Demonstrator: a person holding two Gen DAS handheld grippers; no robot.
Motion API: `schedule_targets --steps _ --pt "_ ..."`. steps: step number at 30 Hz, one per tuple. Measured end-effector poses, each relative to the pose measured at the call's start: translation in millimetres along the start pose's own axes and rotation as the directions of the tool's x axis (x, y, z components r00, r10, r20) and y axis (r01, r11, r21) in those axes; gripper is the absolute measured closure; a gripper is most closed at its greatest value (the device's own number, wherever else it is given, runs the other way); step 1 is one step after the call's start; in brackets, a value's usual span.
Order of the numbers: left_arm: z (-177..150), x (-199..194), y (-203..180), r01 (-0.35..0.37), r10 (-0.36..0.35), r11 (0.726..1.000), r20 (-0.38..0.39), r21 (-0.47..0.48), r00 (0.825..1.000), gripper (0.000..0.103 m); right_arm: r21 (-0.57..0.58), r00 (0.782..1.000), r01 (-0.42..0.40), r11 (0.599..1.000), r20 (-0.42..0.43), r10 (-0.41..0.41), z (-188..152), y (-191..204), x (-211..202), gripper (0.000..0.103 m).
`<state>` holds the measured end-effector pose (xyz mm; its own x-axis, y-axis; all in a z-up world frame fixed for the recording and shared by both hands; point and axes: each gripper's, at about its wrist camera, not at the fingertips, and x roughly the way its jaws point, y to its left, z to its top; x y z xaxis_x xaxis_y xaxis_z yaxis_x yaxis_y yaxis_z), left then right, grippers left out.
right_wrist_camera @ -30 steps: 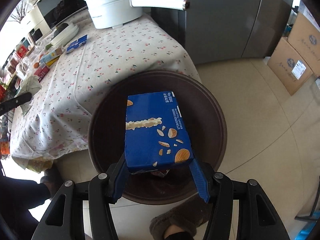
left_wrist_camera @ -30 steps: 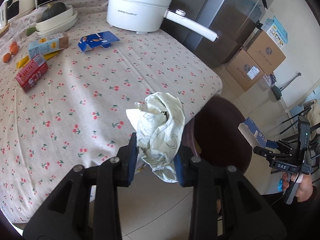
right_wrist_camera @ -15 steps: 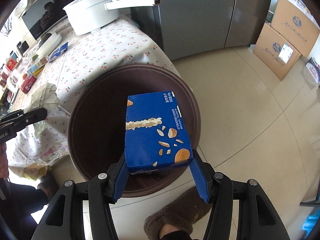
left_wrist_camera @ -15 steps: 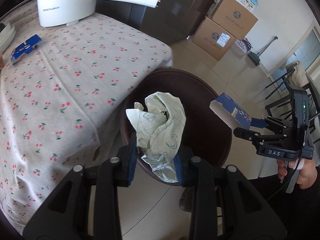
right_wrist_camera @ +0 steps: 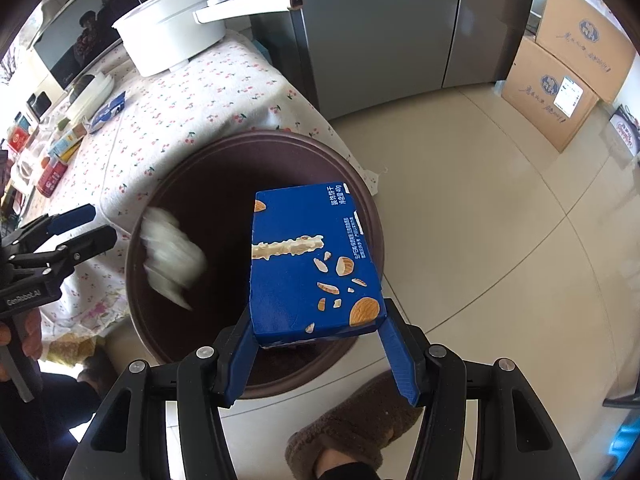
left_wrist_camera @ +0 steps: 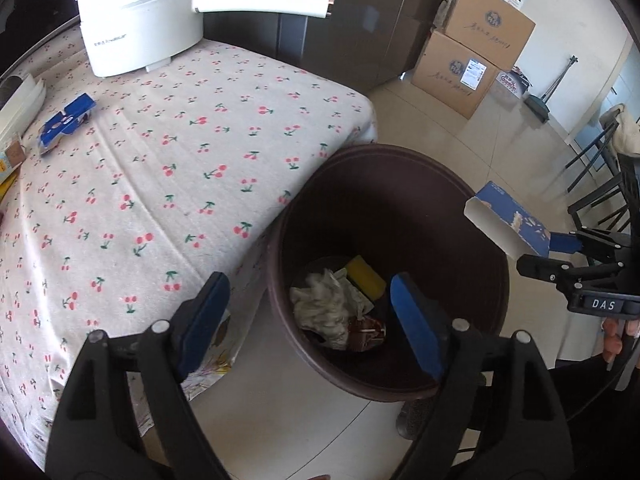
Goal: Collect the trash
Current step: 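Carry the tissue and blue box over the bin and open both grippers, then move both grippers back over the table toward the remaining items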
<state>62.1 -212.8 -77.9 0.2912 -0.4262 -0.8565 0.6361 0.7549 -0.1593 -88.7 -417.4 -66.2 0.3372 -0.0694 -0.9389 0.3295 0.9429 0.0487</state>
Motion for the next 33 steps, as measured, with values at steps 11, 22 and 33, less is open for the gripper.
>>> schedule_targets --steps 11,22,33 --pt "-11 -30 34 -0.078 0.080 0.996 0.029 -0.052 0.996 0.004 -0.002 1.000 -0.021 1.000 -0.009 0.021 14 25 0 0.017" --pt "-27 -56 87 -0.154 0.158 0.975 0.013 -0.161 0.987 0.002 -0.054 0.999 -0.034 0.998 -0.011 0.034 35 70 -1 0.016" --pt "-58 -95 182 -0.225 0.236 0.909 -0.010 -0.350 0.972 0.002 -0.156 0.999 -0.047 0.987 -0.015 0.046 67 137 5 0.015"
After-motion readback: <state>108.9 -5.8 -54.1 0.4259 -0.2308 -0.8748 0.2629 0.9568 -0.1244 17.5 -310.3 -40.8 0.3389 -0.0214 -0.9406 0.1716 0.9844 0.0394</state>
